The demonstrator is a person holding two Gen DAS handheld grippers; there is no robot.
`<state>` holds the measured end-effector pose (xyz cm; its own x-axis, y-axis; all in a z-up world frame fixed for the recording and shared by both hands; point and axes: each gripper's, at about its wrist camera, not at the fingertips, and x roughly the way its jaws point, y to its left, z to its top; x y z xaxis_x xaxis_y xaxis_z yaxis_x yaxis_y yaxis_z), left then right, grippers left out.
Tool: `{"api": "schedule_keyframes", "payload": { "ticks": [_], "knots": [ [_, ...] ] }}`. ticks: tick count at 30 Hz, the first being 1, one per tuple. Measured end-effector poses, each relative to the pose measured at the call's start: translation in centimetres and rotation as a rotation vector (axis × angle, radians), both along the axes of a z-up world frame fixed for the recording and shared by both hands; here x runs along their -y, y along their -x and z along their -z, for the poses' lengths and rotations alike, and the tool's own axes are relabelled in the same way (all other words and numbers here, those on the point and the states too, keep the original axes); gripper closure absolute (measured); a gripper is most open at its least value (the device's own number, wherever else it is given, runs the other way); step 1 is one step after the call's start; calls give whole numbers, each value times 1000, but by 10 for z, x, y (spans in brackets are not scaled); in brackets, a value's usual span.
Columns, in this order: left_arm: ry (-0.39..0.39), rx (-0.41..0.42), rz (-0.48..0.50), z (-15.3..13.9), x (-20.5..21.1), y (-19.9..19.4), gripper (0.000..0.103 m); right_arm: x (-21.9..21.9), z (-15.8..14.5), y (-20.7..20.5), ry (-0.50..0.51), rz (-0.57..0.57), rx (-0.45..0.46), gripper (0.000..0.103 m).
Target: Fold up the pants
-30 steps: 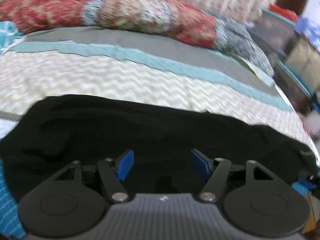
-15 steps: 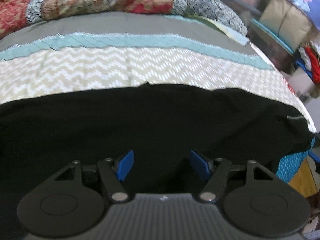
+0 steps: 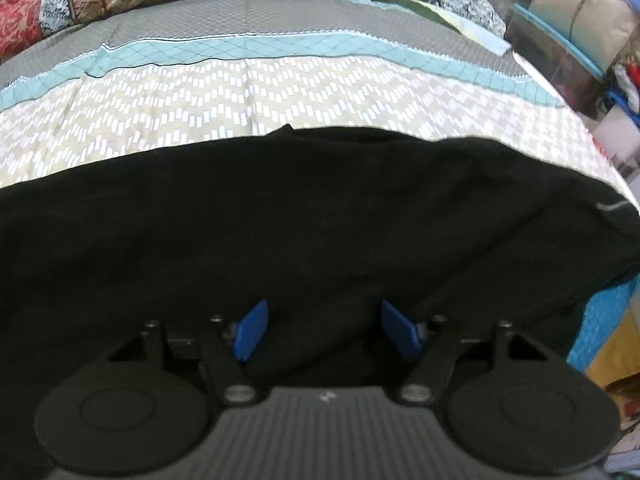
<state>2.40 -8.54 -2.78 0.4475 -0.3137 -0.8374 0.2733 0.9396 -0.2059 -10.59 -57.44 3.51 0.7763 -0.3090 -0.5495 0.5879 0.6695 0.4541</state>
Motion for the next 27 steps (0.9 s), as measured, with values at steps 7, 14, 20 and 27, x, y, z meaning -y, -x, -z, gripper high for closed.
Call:
{"api": "schedule_keyframes", "payload": {
  "ticks": [7,14,20,27],
  "knots": [
    [118,31,-33,-23,-21,8,38,-100,-50,-30,427,-384,4,81],
    [166,37,-72,-32,-50,21,38,-224,15,-41,801,-943,-266,82],
    [162,1,-99,-21,-61,24,37,-252,52,-28,1023,-999,-378,74],
    [182,-4,-115,-16,-69,27,35,-230,12,-21,835,-976,-273,61]
  ]
}}
